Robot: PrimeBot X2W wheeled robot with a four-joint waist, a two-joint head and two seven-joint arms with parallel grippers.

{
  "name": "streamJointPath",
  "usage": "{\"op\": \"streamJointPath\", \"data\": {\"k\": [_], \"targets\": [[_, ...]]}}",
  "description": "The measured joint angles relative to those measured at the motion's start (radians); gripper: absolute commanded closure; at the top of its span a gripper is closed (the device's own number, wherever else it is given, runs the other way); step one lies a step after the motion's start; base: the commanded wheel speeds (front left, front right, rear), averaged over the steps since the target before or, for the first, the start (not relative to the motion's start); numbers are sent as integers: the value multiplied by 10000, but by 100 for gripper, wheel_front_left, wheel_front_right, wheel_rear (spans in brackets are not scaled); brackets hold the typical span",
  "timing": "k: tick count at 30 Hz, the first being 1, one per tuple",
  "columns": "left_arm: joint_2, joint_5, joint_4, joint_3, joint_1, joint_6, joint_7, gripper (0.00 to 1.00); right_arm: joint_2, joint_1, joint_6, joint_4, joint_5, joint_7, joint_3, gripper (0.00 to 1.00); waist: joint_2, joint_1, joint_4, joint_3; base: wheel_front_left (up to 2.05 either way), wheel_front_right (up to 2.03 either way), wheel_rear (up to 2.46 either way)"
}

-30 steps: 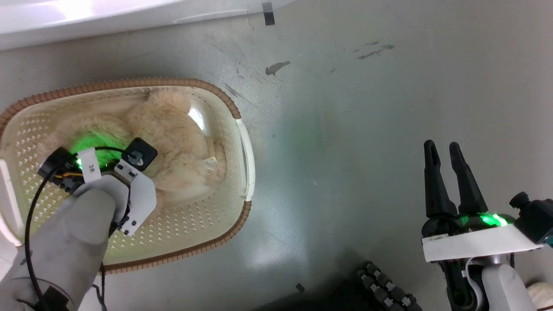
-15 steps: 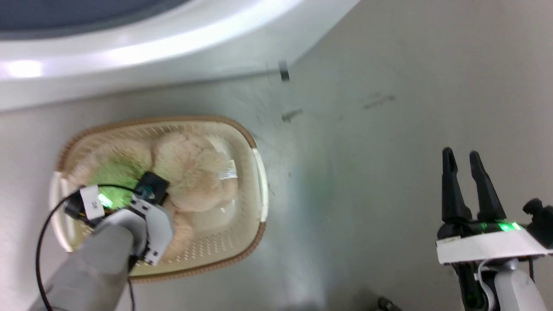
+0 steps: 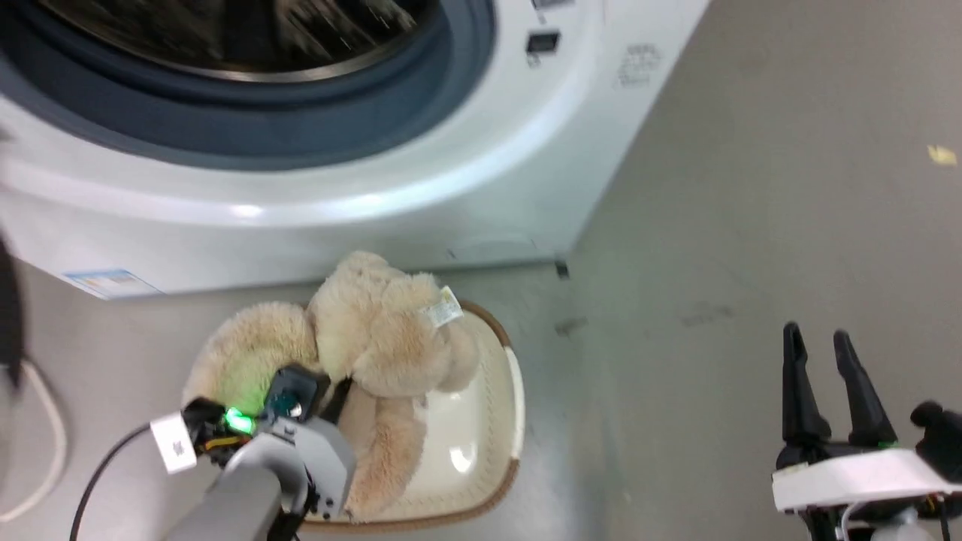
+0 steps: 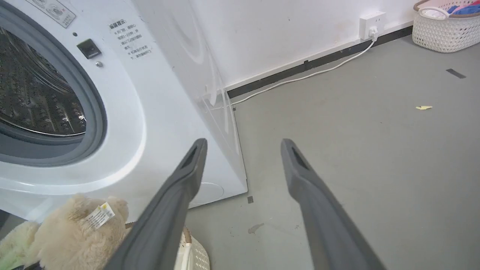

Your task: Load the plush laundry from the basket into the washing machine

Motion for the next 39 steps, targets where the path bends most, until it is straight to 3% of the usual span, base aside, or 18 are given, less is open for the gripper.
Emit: {"op": "streamJointPath", "data": {"k": [10, 17, 20, 26, 32, 39], "targets": [[0, 1152, -2940, 1582, 1953, 518, -10, 100, 2, 679, 0, 215, -349, 0, -163, 0, 0, -2, 925, -1939, 0, 0, 0], [-161, 1718, -5344, 3574, 2764, 688, -12, 100, 4, 831, 0, 159, -391, -2, -36, 0, 0, -1, 1408, -2515, 0, 0, 0], [-94, 2067, -6249, 4349, 2780, 585, -25, 100, 8, 788, 0, 71, -454, 0, 75, 0, 0, 1, 1396, -2286, 0, 0, 0], [113, 2132, -6615, 5338, 2044, -165, -23, 100, 6, 441, 0, -98, -462, 0, 192, 0, 0, 3, 1180, -1321, 0, 0, 0], [665, 2203, -6050, 5522, -181, -746, 92, 100, 4, -26, 0, -353, -316, 0, 303, 0, 0, 5, 853, -44, 0, 0, 0], [1365, 2188, -5076, 5451, -3176, -1095, 966, 100, 6, -653, 0, -539, 125, 0, 658, 0, 0, 6, 209, 1416, 0, 0, 0]]}}
